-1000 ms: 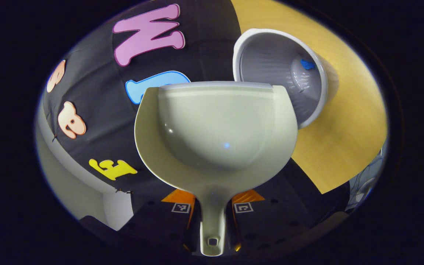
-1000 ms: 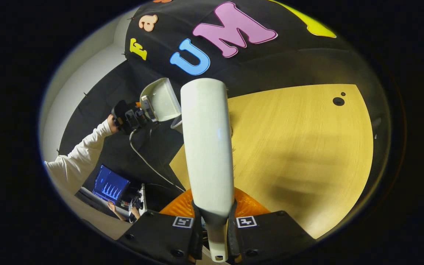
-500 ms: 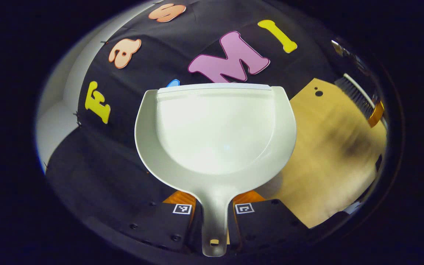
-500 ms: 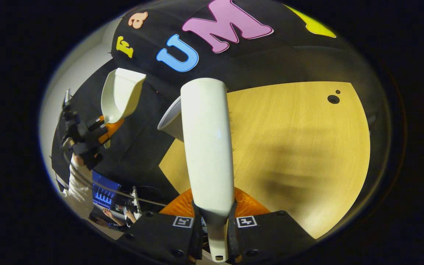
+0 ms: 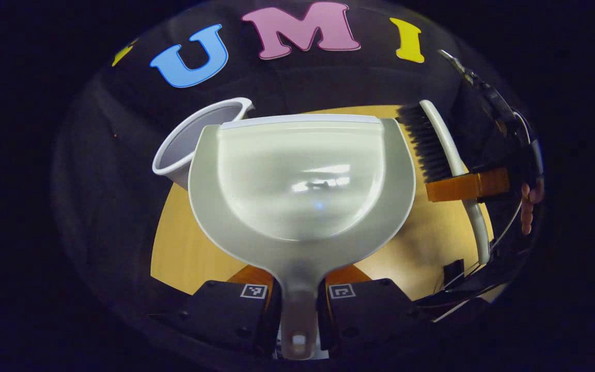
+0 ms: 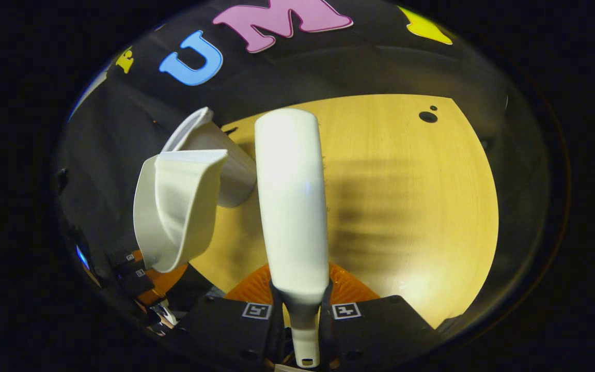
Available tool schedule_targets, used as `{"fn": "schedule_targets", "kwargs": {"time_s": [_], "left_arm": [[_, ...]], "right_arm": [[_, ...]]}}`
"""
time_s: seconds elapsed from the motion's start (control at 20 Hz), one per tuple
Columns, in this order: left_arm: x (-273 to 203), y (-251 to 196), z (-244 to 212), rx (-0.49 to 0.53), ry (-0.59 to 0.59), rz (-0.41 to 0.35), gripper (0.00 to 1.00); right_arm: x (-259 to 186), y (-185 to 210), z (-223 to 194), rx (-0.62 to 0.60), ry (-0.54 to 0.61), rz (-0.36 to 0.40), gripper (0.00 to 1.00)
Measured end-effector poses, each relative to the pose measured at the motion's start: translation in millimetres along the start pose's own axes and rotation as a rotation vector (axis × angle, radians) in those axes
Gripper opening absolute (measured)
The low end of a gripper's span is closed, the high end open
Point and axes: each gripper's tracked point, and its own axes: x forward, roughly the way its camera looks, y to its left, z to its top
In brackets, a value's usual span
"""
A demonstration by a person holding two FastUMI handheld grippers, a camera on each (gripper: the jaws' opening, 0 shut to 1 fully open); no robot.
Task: Pick up the small broom and dustpan from the desktop, sweep the trash into the dustpan with the broom, and then empty the trash into the garbage bin.
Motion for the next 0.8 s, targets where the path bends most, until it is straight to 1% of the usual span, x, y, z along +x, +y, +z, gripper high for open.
{"fn": "schedule_targets", "kwargs": {"time_s": [0.05,0.1,0.15,0.2,0.25,0.3,0.35,0.4,0.45,0.5,0.55,0.6,0.65,0.7,0.75,0.8], "left_arm": [[14,-8,-5,-0.014,0.041,-0.028,0.27],[28,-17,-12,-0.039,0.091,-0.066,0.26],[40,-26,-19,-0.074,0.140,-0.101,0.27],[50,-33,-18,-0.099,0.175,-0.126,0.27],[56,-36,-9,-0.103,0.210,-0.142,0.27],[61,-38,-6,-0.090,0.244,-0.143,0.27],[65,-40,0,-0.072,0.269,-0.143,0.27],[65,-47,3,-0.059,0.299,-0.146,0.27],[69,-54,9,-0.058,0.330,-0.162,0.27],[69,-56,13,-0.071,0.359,-0.184,0.27],[68,-51,19,-0.090,0.384,-0.207,0.27],[66,-44,26,-0.099,0.401,-0.196,0.27],[62,-37,40,-0.097,0.384,-0.197,0.27],[59,-33,58,-0.088,0.370,-0.192,0.28],[58,-35,63,-0.085,0.371,-0.193,0.27],[61,-39,65,-0.091,0.379,-0.192,0.28]], "right_arm": [[8,-5,-9,0.002,0.021,-0.030,0.32],[17,-9,-13,0.005,0.044,-0.064,0.28],[30,-14,-21,0.013,0.071,-0.096,0.28],[43,-20,-31,0.020,0.111,-0.128,0.28],[56,-26,-45,0.025,0.144,-0.156,0.24],[66,-29,-57,0.028,0.178,-0.183,0.28],[75,-33,-69,0.021,0.204,-0.213,0.25],[80,-34,-79,0.011,0.242,-0.243,0.28],[88,-35,-87,0.016,0.269,-0.259,0.25],[94,-36,-96,0.035,0.304,-0.272,0.28],[100,-38,-103,0.056,0.325,-0.283,0.28],[105,-40,-116,0.076,0.357,-0.304,0.28],[107,-40,-127,0.098,0.390,-0.314,0.29],[108,-38,-124,0.113,0.380,-0.321,0.28],[112,-36,-122,0.114,0.372,-0.316,0.30],[115,-38,-122,0.110,0.382,-0.325,0.29]]}}
